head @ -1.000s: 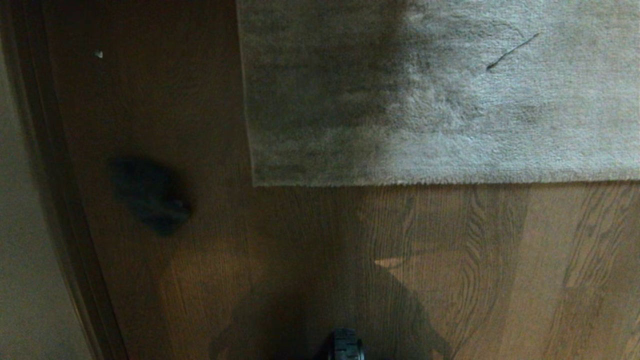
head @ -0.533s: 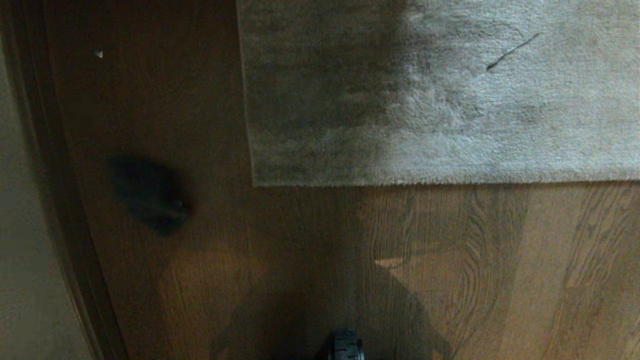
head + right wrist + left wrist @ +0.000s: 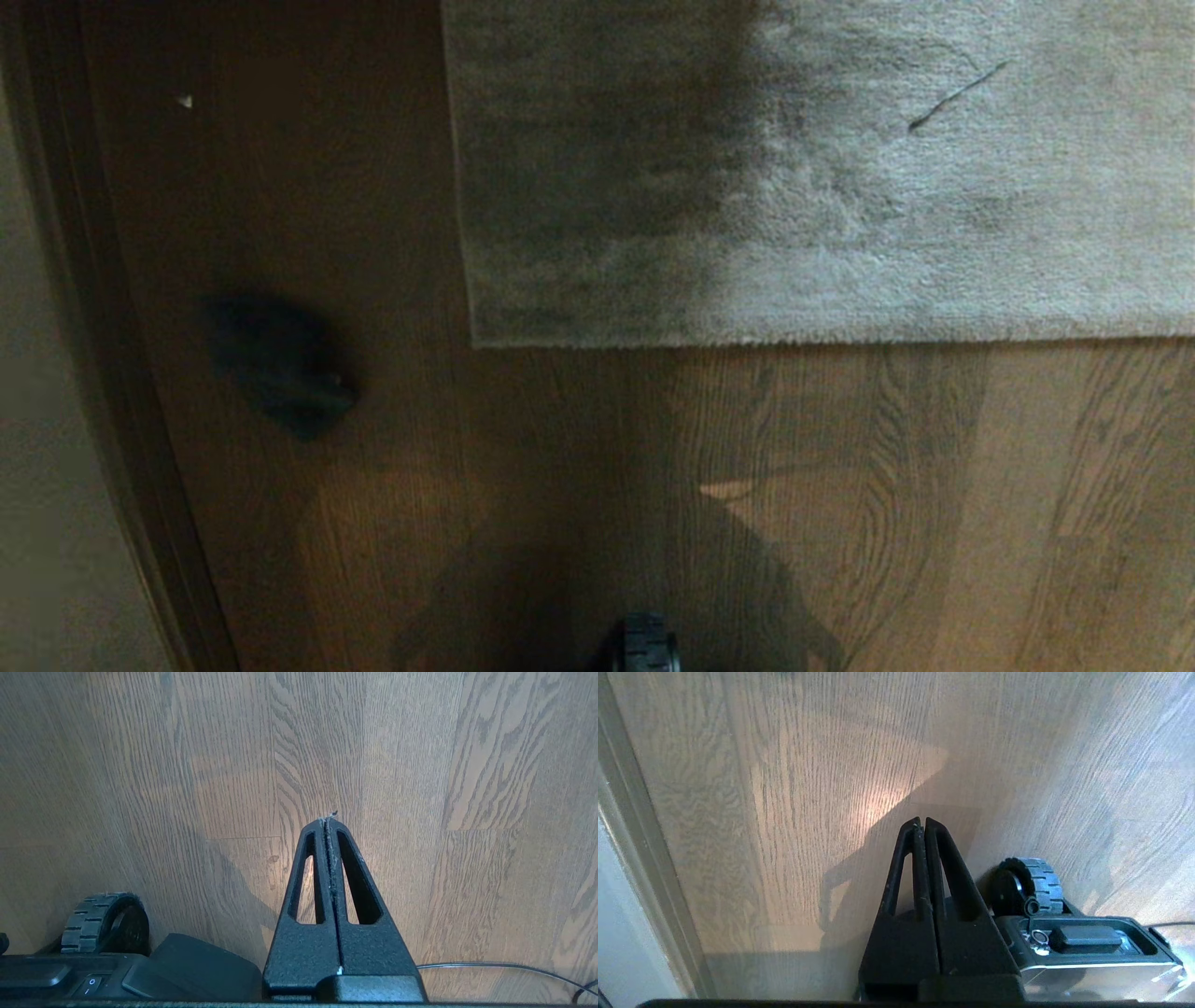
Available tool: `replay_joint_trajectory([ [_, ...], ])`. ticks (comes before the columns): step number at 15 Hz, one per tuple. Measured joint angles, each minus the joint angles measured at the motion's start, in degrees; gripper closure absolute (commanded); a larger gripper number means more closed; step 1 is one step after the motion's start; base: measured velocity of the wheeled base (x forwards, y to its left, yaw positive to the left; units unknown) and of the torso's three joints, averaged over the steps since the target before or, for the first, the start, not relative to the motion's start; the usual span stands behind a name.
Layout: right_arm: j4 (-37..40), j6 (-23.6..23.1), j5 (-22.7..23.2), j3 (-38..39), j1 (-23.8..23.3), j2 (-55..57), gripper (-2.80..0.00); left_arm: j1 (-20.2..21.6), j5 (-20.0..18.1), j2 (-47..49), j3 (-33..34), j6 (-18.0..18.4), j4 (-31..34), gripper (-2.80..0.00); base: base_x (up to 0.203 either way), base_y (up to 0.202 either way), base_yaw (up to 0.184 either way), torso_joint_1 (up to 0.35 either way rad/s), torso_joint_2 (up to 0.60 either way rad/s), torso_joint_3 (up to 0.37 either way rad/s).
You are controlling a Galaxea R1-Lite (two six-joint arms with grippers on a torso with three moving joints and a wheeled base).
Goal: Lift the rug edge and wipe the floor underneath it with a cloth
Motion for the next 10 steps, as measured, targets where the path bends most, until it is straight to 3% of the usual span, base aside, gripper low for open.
replay_joint_trajectory([
  [3, 0.0, -0.01, 0.06, 0.0, 0.0, 0.0, 0.0, -2.06, -0.01, -0.11, 0.0, -0.11, 0.08, 0.0, 0.0, 0.0, 0.0, 0.0, 0.0, 0.0],
  [7, 0.0, 0.0, 0.01, 0.0, 0.0, 0.0, 0.0, -9.8, 3.14, -0.27, 0.02, -2.98, 1.21, 0.0, 0.0, 0.0, 0.0, 0.0, 0.0, 0.0],
  [10, 0.0, 0.0, 0.01, 0.0, 0.0, 0.0, 0.0, -10.25, 4.22, -1.36, 0.05, -3.25, 1.38, 0.0, 0.0, 0.0, 0.0, 0.0, 0.0, 0.0],
])
